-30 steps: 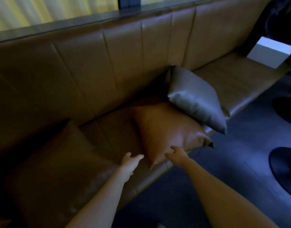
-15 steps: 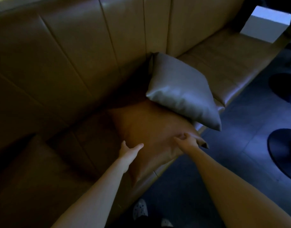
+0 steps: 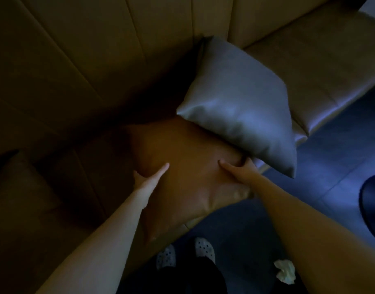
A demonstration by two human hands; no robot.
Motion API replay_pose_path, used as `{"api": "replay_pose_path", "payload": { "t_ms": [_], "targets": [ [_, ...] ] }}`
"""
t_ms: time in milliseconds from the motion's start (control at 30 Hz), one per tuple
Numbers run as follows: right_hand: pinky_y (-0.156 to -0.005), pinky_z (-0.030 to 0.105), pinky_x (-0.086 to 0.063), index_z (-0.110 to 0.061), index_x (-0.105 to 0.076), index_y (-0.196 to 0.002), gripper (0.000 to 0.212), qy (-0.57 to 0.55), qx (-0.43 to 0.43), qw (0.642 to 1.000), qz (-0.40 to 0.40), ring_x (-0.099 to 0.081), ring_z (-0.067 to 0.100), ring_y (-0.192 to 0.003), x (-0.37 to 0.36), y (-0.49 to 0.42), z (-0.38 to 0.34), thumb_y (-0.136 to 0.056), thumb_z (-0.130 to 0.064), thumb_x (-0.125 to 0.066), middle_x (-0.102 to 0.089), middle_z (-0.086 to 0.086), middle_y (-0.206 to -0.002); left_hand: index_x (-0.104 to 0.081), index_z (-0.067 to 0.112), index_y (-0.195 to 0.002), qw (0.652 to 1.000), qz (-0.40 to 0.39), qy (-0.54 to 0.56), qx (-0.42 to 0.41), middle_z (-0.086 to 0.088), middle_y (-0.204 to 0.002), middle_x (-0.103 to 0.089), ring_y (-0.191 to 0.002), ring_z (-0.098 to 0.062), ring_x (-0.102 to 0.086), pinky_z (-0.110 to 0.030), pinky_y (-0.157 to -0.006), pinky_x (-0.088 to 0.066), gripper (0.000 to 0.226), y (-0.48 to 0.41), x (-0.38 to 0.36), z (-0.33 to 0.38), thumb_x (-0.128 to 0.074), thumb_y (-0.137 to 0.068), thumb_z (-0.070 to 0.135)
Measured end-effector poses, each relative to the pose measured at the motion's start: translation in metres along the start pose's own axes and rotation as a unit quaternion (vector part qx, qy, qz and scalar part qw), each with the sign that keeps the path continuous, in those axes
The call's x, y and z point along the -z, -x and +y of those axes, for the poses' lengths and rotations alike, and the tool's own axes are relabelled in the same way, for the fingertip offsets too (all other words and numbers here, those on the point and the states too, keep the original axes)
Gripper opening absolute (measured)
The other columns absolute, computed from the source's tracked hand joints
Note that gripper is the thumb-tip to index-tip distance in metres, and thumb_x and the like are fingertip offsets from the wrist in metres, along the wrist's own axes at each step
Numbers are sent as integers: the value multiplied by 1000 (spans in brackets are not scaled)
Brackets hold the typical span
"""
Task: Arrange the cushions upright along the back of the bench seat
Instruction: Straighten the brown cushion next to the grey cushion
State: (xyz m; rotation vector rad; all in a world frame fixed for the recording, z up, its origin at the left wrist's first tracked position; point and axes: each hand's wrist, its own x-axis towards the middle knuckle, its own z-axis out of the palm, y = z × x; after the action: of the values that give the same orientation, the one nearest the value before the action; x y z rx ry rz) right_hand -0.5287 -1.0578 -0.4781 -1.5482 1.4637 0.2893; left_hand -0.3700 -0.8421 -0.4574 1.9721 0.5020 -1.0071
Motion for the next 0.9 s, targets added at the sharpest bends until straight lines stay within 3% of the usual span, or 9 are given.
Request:
{"api": "replay_pose_path", "payload": {
  "t_ms": [100,167,467,667,900],
  "targets": [
    [-114,49,-31,-18,-14,-153,121,-24,-1,999,-34,-35,34,-140,10,2,-9,-60,-61,-79,-30,10,-156,-7,26,-155,1000,5,17,4,-11,-158,-23,-144,-38,-24,-56,-114,-22,120,-10,2,-3,-81,-64,52],
    [-113,49,-32,-17,-14,-153,119,-31,7,998,-53,-35,34,-139,13,-7,-6,-62,-52,-82,-31,11,-155,-11,24,-154,999,16,27,-12,-10,-156,-27,-142,-37,-29,-56,-113,-25,121,-11,1,-4,-84,-61,49],
    [-117,53,-23,-17,-9,-153,125,6,31,999,-5,-25,35,-144,4,6,-23,-59,-53,-83,-23,12,-158,-12,19,-154,992,60,82,-76,-10,-155,-30,-140,-35,-33,-51,-110,-31,122,7,8,9,-88,-60,38],
    [-117,50,-24,-15,-20,-151,127,7,50,999,-6,-31,36,-141,-41,29,-47,-51,-59,-84,-33,12,-154,-17,17,-154,989,101,72,-78,-11,-153,-33,-139,-36,-35,-52,-110,-33,123,0,62,9,-89,-57,40],
    [-114,60,-24,-22,-18,-151,126,25,69,997,-11,-26,39,-141,-112,27,-97,-51,-62,-83,-31,13,-153,-20,20,-153,984,130,91,-86,-9,-151,-37,-136,-34,-40,-54,-107,-36,127,-43,130,9,-90,-50,46]
  ]
}}
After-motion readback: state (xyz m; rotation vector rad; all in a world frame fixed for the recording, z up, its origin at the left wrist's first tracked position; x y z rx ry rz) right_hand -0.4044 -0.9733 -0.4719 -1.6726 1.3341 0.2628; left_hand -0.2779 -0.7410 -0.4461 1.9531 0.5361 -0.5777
